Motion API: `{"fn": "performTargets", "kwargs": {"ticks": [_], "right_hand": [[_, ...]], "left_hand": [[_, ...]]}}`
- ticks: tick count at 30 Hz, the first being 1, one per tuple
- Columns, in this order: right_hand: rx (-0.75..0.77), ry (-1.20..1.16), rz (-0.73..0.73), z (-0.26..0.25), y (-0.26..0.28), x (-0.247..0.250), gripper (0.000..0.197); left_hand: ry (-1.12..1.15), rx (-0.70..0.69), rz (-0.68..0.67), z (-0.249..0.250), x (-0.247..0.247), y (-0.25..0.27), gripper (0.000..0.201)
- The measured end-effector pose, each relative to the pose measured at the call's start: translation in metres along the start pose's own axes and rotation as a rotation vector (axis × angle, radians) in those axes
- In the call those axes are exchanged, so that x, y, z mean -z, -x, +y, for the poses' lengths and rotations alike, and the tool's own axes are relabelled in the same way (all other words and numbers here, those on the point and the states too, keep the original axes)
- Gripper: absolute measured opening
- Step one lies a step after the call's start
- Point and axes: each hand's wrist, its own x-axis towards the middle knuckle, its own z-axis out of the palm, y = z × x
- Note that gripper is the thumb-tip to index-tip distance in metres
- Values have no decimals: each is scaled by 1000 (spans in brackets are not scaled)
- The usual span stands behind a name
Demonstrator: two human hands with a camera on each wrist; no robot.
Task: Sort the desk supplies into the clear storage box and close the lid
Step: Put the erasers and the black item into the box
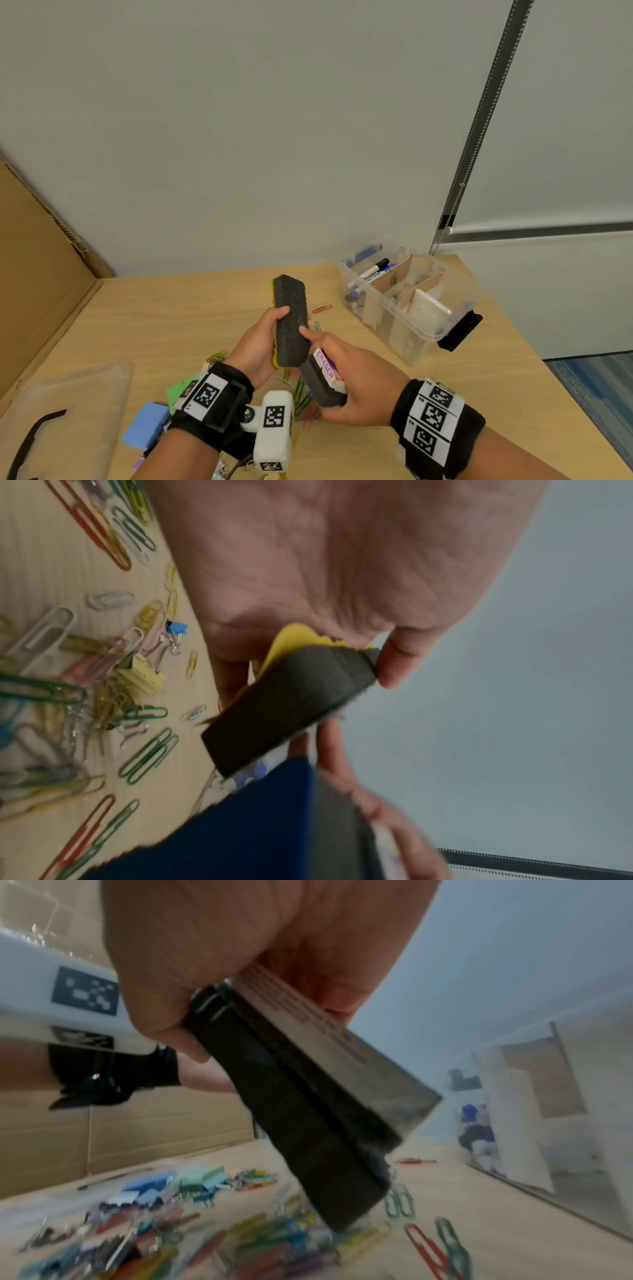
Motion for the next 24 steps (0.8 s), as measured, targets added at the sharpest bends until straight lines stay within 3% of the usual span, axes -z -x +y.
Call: {"fn": "performTargets", "kwargs": {"ticks": [4, 10, 13, 16, 22, 24], "right_hand": [[-47, 73, -77, 9, 7, -2, 78], [83, 76, 36, 3, -10, 0, 78], [92, 92, 11, 1, -15, -5, 78], [66, 132, -4, 6, -12, -6, 88], [-31, 302, -203, 9, 3, -6, 58], [-123, 280, -201, 12, 7, -6, 55]], "left_hand": [[15, -14, 22, 0, 5, -1, 44], [-123, 21, 58, -4, 6, 2, 44], [-40, 10, 59, -3, 4, 1, 46], [52, -21, 50, 2, 5, 2, 45], [-54, -75, 72, 8, 9, 0, 36], [-146, -84, 70, 7, 15, -1, 29]]}}
